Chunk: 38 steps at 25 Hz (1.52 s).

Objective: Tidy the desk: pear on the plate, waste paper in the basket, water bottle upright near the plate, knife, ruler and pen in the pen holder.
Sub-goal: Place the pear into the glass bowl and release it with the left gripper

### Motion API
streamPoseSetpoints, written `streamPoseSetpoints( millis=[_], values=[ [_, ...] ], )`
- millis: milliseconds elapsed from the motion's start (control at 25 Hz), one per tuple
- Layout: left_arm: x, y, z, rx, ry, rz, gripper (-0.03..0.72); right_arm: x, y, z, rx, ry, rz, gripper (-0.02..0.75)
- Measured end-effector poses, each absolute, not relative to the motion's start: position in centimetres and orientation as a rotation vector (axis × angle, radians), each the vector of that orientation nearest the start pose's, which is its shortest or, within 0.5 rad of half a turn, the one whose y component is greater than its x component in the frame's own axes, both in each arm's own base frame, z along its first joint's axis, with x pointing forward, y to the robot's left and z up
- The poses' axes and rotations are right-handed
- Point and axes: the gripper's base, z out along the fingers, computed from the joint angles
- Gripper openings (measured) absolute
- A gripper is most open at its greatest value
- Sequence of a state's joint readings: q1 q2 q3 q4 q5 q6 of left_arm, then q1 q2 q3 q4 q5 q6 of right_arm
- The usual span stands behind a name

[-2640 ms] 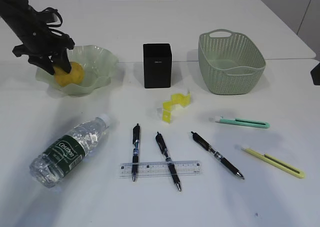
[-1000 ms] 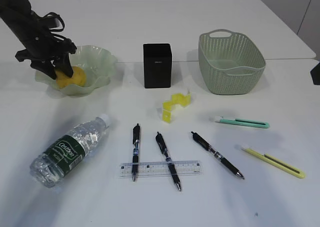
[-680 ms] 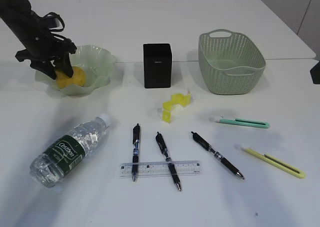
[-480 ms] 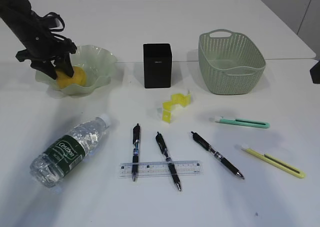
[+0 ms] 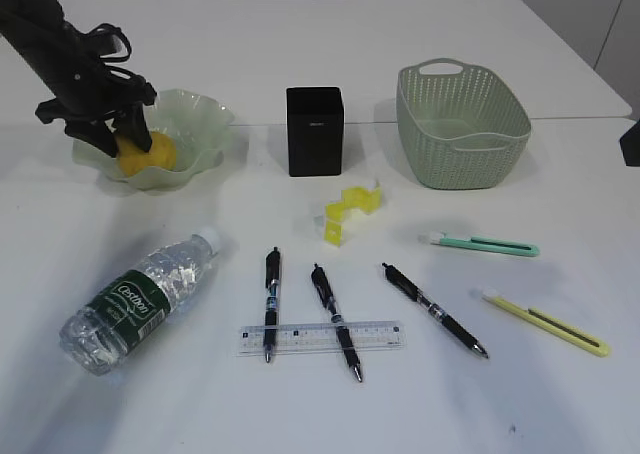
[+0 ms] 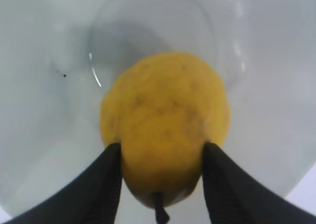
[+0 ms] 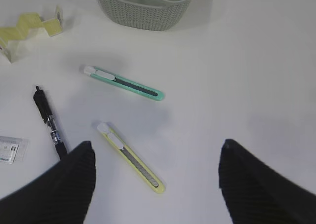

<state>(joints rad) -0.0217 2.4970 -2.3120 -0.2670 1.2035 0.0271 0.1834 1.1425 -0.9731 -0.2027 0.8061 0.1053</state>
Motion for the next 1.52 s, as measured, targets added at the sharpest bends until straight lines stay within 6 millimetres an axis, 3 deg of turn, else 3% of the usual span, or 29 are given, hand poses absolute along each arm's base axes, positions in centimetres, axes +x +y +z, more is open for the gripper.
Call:
streamPoseSetpoints(
  millis=[560,960,1360,1520],
  values=[
    [52.6,-3.4,17.6,-0.022,2.833,-0.378,0.4,22.6,2.8,32.8,-0.203,2.43,-0.113,0.575],
    [53.3,-3.4,21.9,0.016,2.715,-0.361,0.4,22.6,2.8,32.8,-0.203,2.429,-0.112,0.575],
    [53.4,-2.6,23.3,0.042,2.685,-0.227,0.389,22.7,2.8,32.9,-0.213,2.414,-0.129,0.575],
    [53.5,-2.3,24.8,0.051,2.634,-0.183,0.386,22.8,2.8,33.0,-0.218,2.39,-0.131,0.575]
  ],
)
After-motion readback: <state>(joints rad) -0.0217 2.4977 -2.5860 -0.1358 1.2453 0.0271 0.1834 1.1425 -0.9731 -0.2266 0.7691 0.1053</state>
